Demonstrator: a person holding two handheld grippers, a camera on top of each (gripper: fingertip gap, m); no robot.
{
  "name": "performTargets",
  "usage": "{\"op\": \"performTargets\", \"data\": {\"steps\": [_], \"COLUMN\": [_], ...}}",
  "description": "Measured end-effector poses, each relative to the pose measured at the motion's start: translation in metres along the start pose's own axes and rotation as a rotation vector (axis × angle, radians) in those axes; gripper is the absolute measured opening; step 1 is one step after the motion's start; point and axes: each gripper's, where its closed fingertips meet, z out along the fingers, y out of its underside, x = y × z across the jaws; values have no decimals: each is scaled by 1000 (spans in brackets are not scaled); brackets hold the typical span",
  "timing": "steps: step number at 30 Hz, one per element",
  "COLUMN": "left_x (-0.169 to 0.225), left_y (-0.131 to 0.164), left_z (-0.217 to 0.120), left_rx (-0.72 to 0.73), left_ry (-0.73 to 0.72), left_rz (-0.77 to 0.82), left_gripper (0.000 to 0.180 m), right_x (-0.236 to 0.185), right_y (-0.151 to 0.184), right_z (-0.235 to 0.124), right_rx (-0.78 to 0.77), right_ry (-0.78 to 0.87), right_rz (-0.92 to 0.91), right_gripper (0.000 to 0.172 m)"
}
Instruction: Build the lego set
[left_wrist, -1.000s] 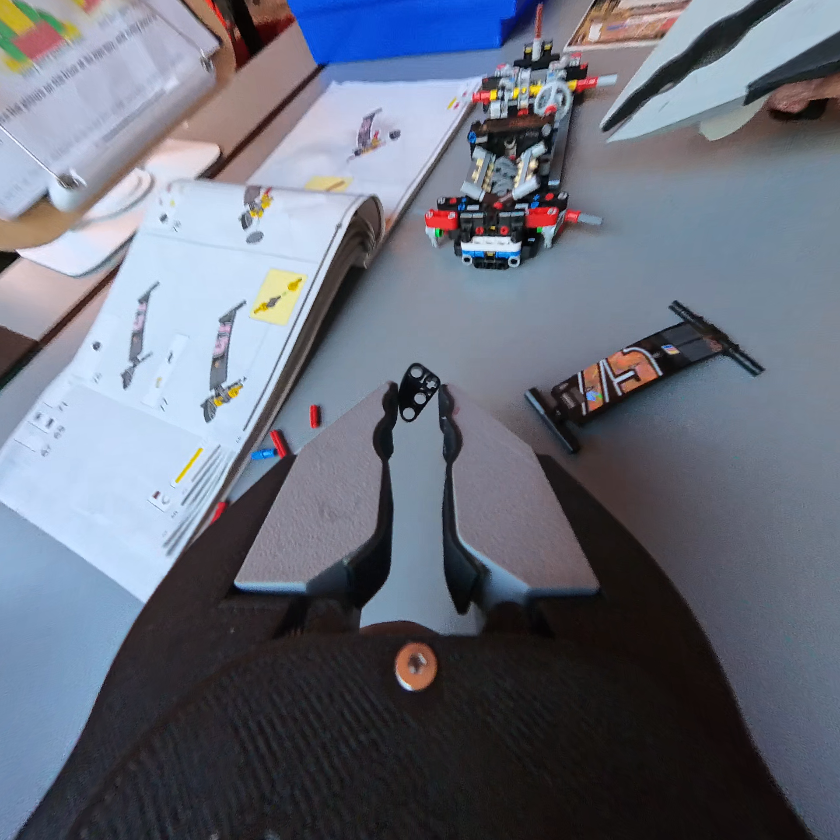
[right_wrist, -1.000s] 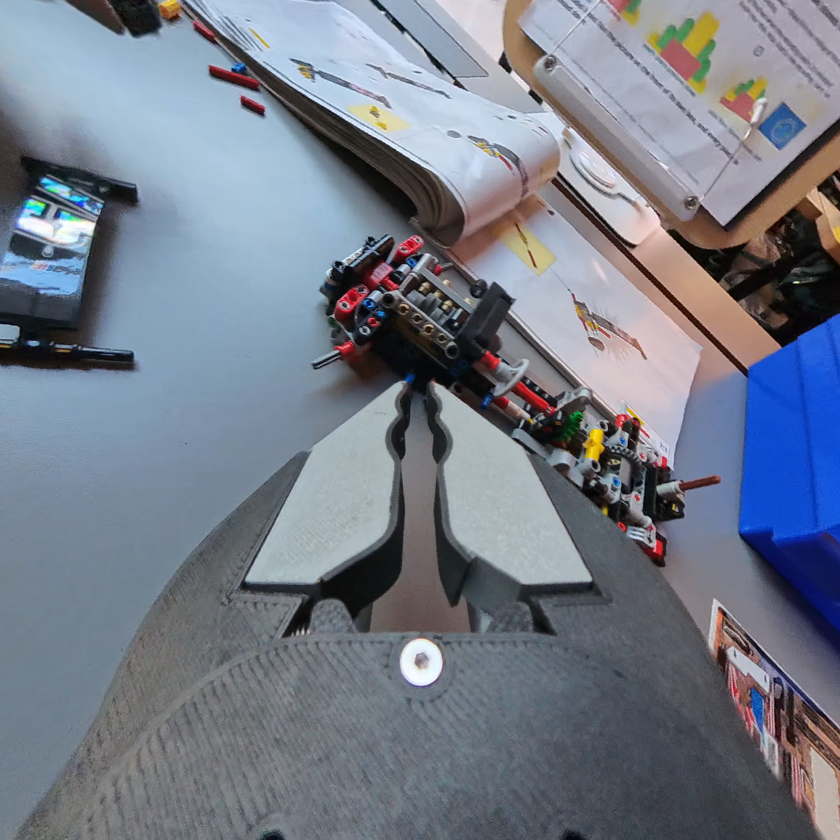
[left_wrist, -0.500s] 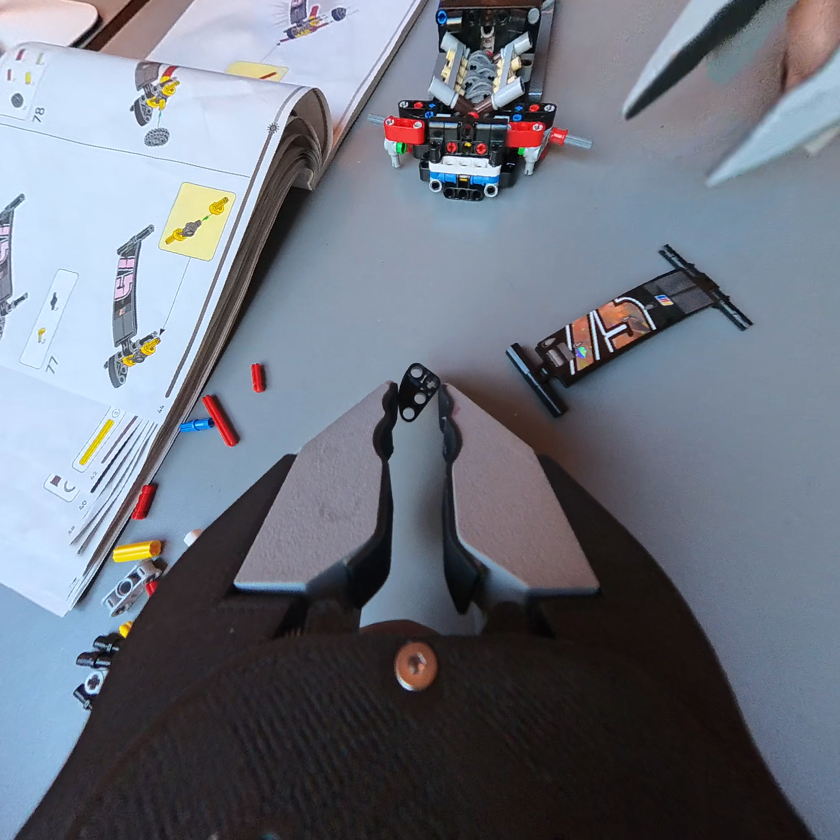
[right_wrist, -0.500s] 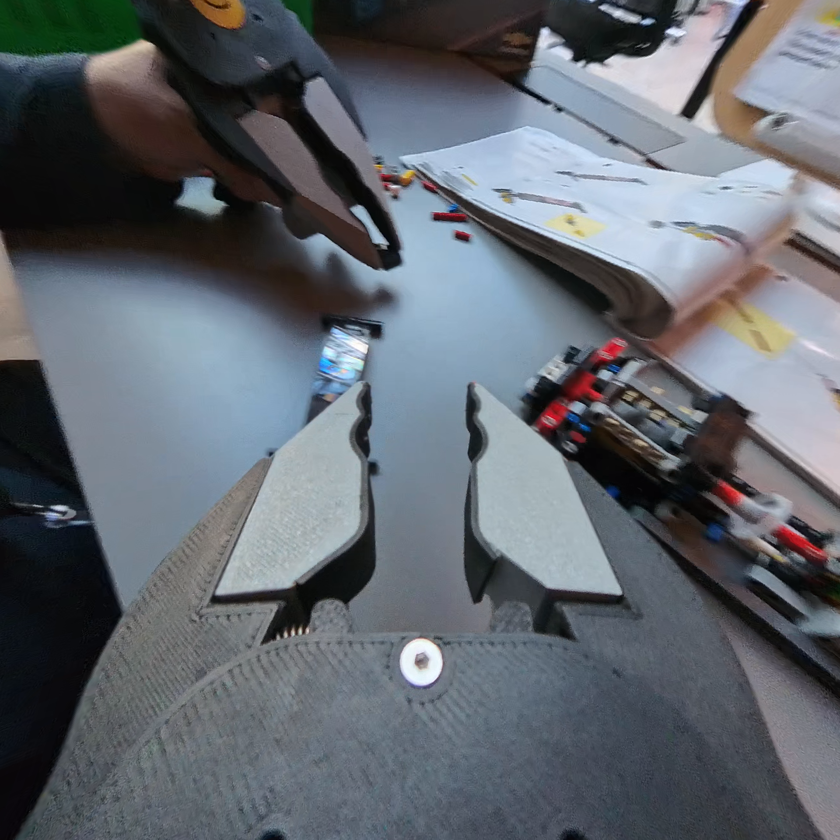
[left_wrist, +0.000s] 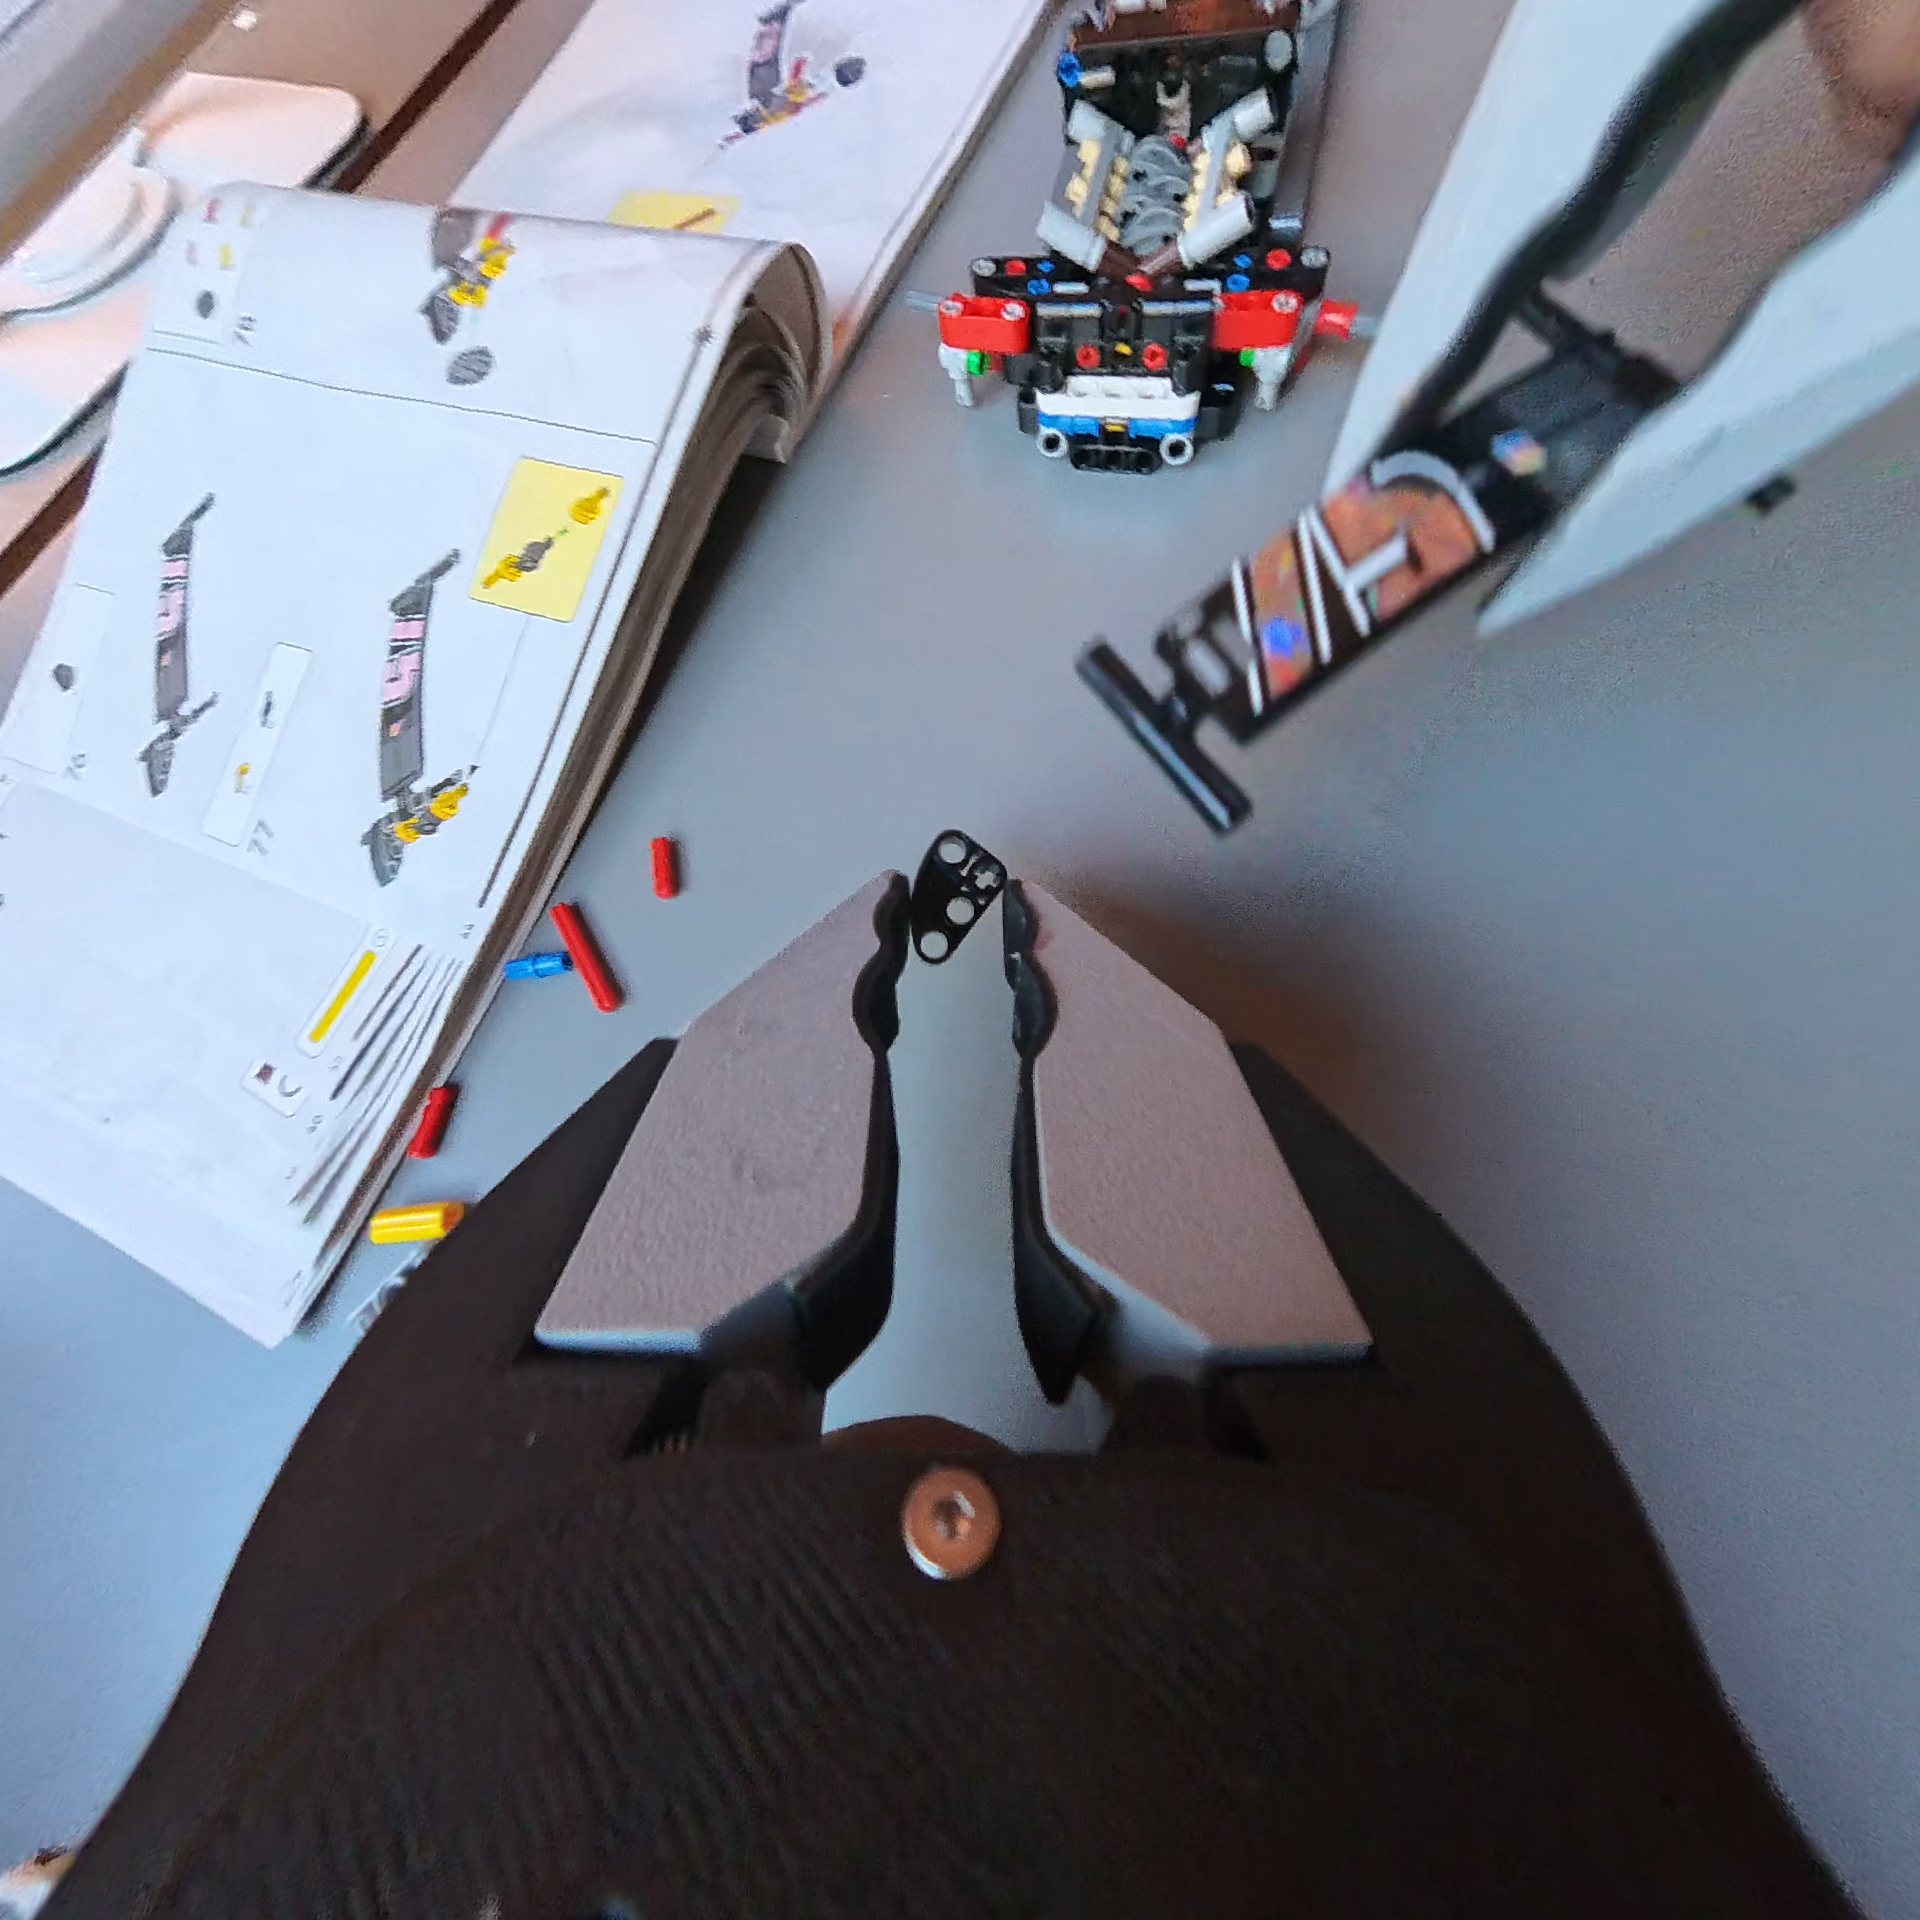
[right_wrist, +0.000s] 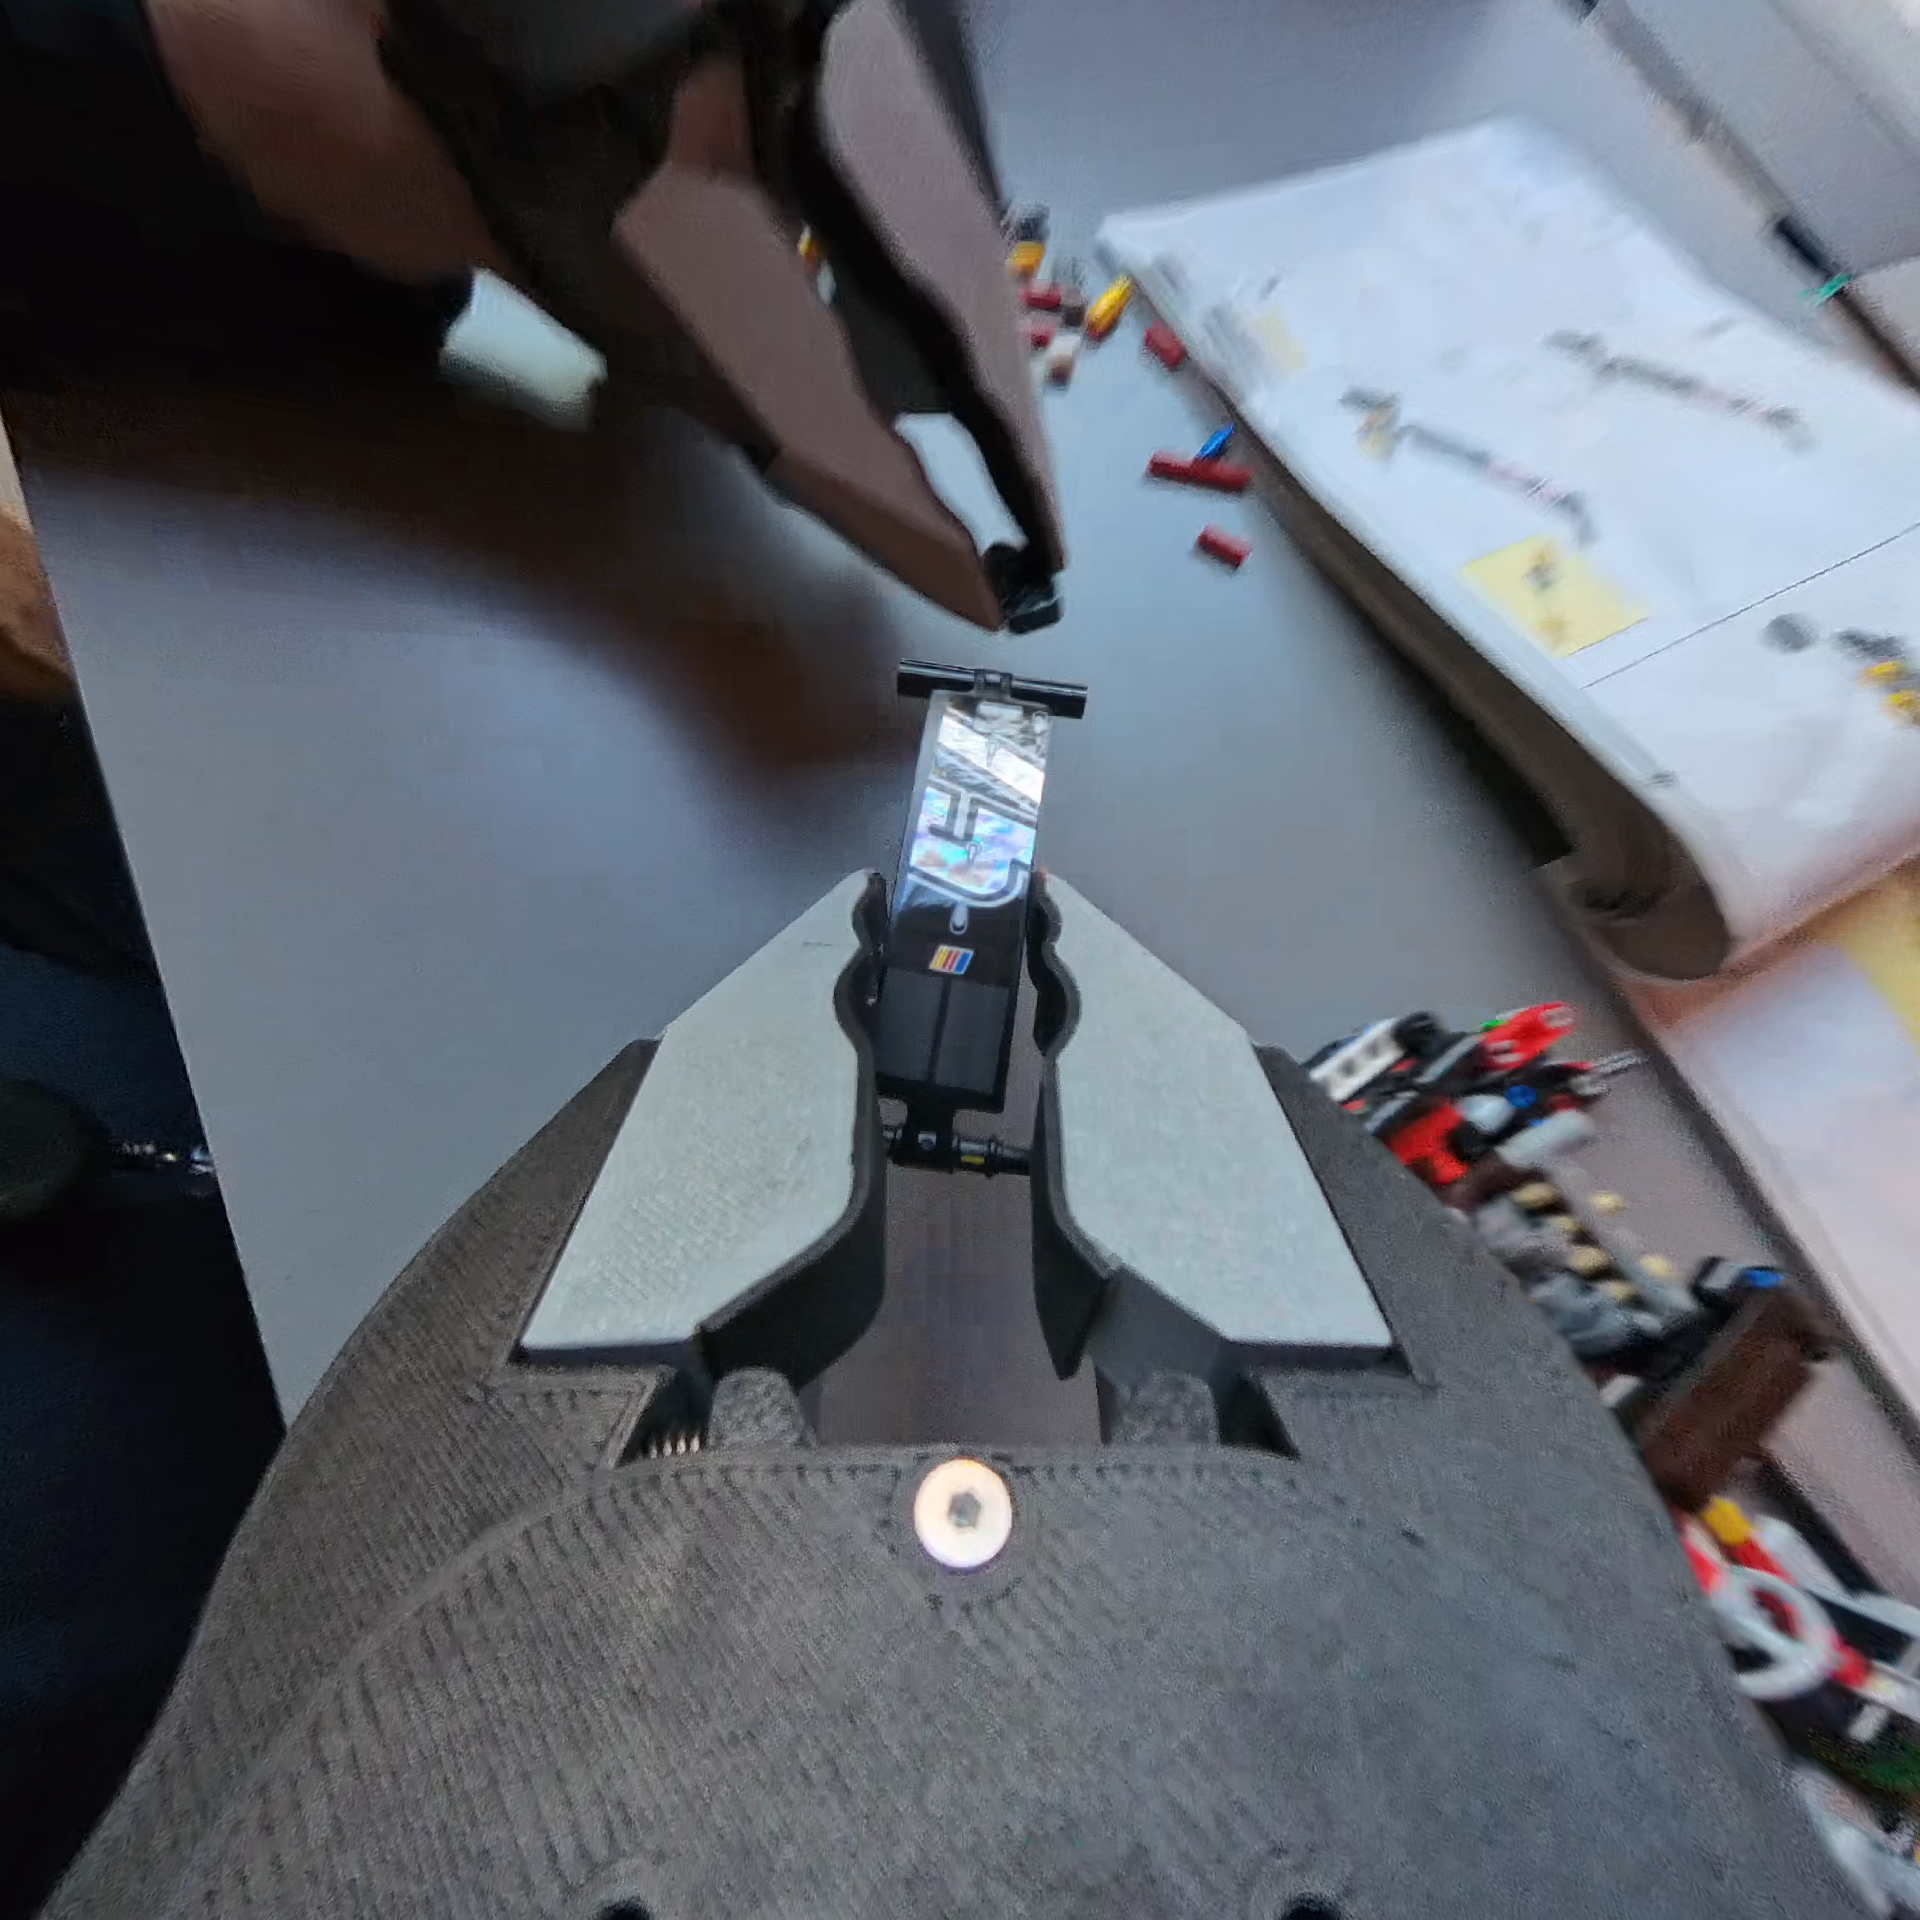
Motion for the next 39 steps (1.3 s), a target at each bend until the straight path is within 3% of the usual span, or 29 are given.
{"op": "performTargets", "data": {"steps": [5, 10, 21, 26, 39], "left_x": [-5, -5, 0, 2, 8], "left_y": [-9, 2, 6, 7, 19], "left_z": [-6, -1, 6, 7, 11], "left_rx": [60, 1, -14, -23, -103], "left_ry": [0, 0, 45, 63, 92], "left_rz": [-50, -48, -86, -91, -108], "left_gripper": [15, 15, 15, 15, 14], "right_x": [24, 20, 11, 1, -8], "right_y": [-31, -22, 34, 37, 43], "right_z": [-27, -29, -20, -10, -4], "right_rx": [180, 257, 184, 145, 95], "right_ry": [-56, -68, 45, -43, -91], "right_rz": [57, 62, -72, -74, -113], "right_gripper": [25, 25, 24, 24, 25]}}
